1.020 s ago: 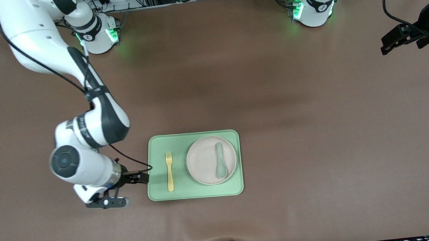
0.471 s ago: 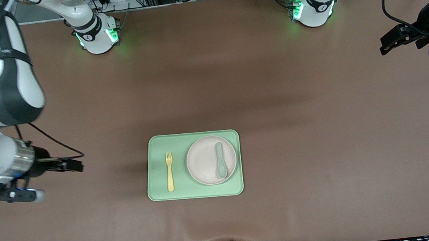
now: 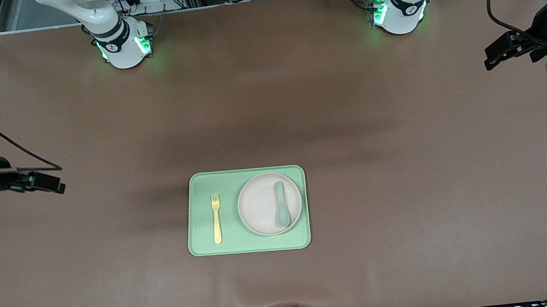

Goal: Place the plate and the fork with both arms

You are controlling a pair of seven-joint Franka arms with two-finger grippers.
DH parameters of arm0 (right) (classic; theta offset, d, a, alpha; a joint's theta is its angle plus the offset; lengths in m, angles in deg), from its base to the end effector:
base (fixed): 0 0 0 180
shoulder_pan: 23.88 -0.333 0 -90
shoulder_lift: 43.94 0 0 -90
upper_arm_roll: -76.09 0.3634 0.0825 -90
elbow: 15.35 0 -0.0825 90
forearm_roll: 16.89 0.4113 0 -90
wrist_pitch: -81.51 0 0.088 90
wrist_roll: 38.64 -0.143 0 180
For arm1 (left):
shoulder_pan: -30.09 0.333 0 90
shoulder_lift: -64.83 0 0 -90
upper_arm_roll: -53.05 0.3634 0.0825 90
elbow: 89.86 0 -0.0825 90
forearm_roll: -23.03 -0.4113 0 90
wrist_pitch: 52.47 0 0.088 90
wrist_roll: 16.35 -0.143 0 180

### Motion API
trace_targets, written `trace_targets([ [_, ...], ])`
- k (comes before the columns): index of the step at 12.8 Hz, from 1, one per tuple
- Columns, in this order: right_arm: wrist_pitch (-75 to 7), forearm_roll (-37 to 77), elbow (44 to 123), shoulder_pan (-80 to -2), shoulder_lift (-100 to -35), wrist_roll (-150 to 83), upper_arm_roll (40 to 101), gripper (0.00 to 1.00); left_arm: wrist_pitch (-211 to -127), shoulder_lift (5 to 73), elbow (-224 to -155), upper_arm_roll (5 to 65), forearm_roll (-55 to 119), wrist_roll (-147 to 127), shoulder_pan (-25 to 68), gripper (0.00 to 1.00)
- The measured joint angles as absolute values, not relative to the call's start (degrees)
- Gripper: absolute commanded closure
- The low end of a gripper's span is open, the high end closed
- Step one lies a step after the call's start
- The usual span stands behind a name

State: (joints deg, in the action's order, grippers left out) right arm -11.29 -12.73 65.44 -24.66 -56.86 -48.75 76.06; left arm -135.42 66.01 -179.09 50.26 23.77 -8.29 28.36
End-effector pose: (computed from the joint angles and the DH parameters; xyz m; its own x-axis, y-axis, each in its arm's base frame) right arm 0.6630 0.0188 0.5805 0.9858 -0.1657 -0.0284 -0.1673 -0.9835 -0.0683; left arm 0.5563 -0.0463 0.6442 0.9941 0.0606 -0.0897 0.0608 -0.9982 -0.0007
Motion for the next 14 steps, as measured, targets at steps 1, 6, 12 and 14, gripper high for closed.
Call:
trace_targets([
  [1,-10.92,-12.73,66.97,-24.63,-54.54,-48.68,76.06,0.00,-135.42,66.01,-179.10,50.26,23.77,-8.29,28.35,0.00],
  [6,-9.31,-13.43,76.40,-24.63,-44.44,-48.44,76.17,0.00,-135.35,66.09,-179.06,49.04,23.77,-8.29,28.23,0.00],
  [12,-10.30,-15.04,79.15,-24.53,-41.45,-48.38,76.02,0.00,-134.61,68.14,-179.00,47.78,21.84,-8.31,28.19,0.00],
  [14,-10.33,-15.37,78.13,-24.22,-41.55,-48.38,75.83,0.00,-133.96,68.76,-179.01,47.36,21.56,-8.31,28.20,0.00],
])
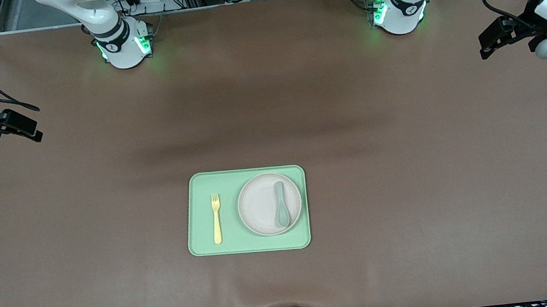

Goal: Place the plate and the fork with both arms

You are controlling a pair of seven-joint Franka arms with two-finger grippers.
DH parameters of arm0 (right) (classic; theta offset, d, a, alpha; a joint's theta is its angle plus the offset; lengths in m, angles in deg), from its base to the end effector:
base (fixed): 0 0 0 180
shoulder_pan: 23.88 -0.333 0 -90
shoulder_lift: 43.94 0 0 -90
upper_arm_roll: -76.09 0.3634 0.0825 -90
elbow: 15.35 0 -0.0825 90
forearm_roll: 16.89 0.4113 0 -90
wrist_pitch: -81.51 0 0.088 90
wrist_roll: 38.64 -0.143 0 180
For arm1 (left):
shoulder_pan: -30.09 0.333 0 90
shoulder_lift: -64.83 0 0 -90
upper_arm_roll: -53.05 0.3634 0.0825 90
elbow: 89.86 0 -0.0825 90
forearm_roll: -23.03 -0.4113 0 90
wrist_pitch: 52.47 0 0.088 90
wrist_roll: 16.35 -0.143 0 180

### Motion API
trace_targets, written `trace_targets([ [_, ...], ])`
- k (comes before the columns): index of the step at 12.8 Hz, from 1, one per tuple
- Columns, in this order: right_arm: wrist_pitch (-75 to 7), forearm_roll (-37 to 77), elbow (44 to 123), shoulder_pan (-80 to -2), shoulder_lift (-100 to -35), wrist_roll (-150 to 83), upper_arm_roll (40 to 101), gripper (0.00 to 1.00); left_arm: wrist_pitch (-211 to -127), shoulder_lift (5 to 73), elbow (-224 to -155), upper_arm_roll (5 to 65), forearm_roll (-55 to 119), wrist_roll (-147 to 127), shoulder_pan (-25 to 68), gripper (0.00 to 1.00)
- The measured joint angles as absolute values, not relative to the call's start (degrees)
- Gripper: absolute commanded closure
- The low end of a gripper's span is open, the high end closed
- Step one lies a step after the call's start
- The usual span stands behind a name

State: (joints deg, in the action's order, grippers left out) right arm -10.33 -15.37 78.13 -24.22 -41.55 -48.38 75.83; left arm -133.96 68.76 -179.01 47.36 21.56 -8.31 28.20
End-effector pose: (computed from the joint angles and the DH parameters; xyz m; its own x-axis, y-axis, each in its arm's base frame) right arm 0.5699 0.0045 0.6324 0.9857 -0.1686 0.0084 -0.1683 -0.9853 -0.0285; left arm 0.5345 -0.0693 0.6692 0.9981 0.0127 -0.0601 0.0102 -0.9991 -0.0412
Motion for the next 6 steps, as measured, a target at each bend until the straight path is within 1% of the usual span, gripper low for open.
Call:
trace_targets([
  [6,-9.40,-15.52,76.43,-22.97,-41.56,-47.04,75.82,0.00,-133.78,68.97,-178.67,47.38,21.56,-8.31,28.44,0.00],
])
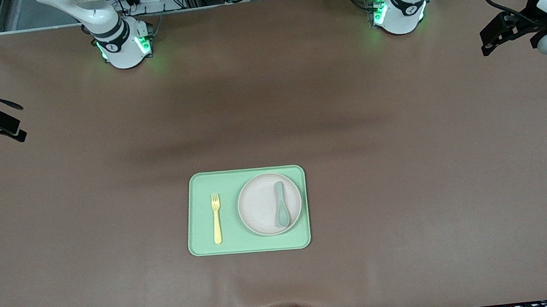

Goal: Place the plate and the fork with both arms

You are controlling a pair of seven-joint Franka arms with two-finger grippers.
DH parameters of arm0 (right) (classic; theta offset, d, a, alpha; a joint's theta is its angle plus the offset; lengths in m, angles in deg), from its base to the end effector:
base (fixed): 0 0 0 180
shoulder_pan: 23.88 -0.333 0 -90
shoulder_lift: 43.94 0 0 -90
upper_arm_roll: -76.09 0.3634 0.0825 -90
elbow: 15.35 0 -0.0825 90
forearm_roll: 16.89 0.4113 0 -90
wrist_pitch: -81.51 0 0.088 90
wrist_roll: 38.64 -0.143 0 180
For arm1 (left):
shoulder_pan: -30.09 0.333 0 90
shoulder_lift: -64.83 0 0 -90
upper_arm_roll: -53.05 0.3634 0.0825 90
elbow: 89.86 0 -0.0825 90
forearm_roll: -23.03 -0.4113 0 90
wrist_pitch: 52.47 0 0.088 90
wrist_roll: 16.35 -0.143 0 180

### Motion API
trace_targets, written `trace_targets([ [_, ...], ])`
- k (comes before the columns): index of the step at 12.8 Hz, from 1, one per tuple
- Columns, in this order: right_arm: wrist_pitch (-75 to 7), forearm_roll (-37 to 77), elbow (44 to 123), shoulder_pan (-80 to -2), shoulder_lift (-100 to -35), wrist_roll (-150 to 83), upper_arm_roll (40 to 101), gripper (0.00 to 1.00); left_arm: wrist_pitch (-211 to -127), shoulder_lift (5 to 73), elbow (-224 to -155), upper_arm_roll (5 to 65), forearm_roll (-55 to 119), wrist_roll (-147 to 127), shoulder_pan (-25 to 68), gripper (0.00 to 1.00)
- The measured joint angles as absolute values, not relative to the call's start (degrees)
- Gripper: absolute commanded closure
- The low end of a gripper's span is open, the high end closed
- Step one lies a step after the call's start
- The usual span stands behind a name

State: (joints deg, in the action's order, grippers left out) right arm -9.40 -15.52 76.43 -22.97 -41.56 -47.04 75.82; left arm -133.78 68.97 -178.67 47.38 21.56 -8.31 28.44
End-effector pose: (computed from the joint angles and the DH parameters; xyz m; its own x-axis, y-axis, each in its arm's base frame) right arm 0.5694 -0.0084 0.6457 0.9857 -0.1668 0.0225 -0.1661 -0.9857 -0.0277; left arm 0.5333 -0.0668 0.6737 0.9984 0.0172 -0.0537 0.0151 -0.9991 -0.0406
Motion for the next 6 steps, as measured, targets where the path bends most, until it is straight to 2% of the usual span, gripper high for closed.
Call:
trace_targets([
  [6,-8.96,-15.52,76.43,-22.97,-41.57,-43.33,75.98,0.00,-133.79,68.76,-178.51,47.50,23.63,-8.31,28.47,0.00],
])
